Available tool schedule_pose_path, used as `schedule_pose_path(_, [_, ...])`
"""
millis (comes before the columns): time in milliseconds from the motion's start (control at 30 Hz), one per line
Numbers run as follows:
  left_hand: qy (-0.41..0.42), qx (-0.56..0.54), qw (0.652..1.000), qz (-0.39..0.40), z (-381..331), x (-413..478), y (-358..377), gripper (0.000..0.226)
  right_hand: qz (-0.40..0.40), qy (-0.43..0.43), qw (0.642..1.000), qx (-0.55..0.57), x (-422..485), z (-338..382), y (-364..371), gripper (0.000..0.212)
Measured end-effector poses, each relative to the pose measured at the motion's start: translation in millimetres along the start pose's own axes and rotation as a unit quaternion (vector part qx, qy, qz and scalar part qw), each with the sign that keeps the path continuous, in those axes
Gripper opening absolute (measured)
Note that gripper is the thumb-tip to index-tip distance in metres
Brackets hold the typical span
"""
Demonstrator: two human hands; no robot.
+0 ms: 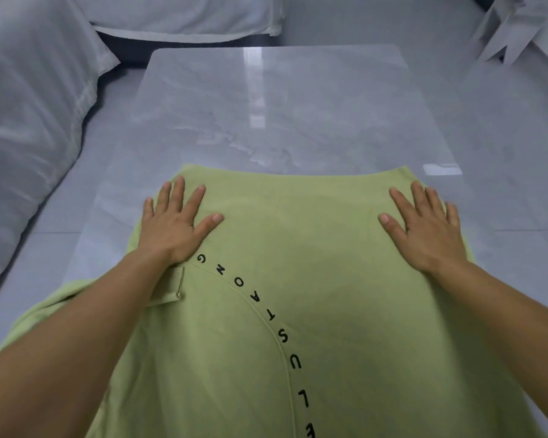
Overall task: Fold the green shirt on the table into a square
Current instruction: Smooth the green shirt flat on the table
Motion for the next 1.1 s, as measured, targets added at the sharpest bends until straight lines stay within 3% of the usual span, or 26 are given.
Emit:
schedule_pose_path(100, [0.024, -0.021, 0.999, -0.042, -2.1, -30.3, 1.6, 0.082, 0.017, -0.012, 1.0, 0.007, -4.4, 1.0, -6.6, 0.079])
schedule_pose_path(233, [0.034, 0.013, 0.999, -0.016, 4.0, -51.8, 15.6, 0.093, -0.038, -0.053, 0.998, 0.004, -34.7, 10.6, -6.3, 0.079])
schedule_pose_path(500, [0.015, 0.044, 0.998, 0.035, 15.9, -33.0, 4.0, 0.085, -0.003, -0.031, 0.999, -0.011, -33.9, -1.3, 6.1, 0.083])
schedule_pose_path(600, [0.069, -0.024, 0.997, 0.005, 2.9, -76.1, -9.9, 0.088, 0.032, -0.023, 0.999, 0.003, -43.1, 4.4, -3.2, 0.087])
schedule_pose_path(667, [0.138, -0.045, 0.987, -0.065, -9.8, -132.4, -13.9, 0.08, -0.012, 0.004, 0.998, 0.066, -70.0, 14.6, -17.6, 0.085])
schedule_pose_path(733, [0.171, -0.041, 0.981, -0.077, -11.7, -193.8, 4.5, 0.068, -0.032, -0.009, 0.994, 0.107, -122.7, 35.1, -18.8, 0.082])
schedule_pose_path(833, [0.152, -0.029, 0.987, -0.031, 7.2, -242.8, 39.9, 0.064, -0.005, -0.041, 0.998, 0.048, -189.6, 50.4, 12.1, 0.079])
schedule_pose_path(967, [0.121, -0.007, 0.993, -0.013, 13.3, -241.5, 38.1, 0.063, 0.02, -0.02, 0.999, 0.023, -198.1, 41.4, 24.2, 0.079])
schedule_pose_path(1100, [0.03, -0.095, 0.995, 0.025, 19.7, -270.5, 14.1, 0.058, 0.006, -0.034, 0.997, 0.073, -227.7, 57.9, 13.9, 0.08])
Point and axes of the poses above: each hand's wrist, its own x-axis towards the middle knuckle, its own y-axis out of the palm, z = x × y, the point moved 6 cm from there along x, towards the middle knuckle, and after that the axes turned 8 degrees about -x, right-handed, at the moved point
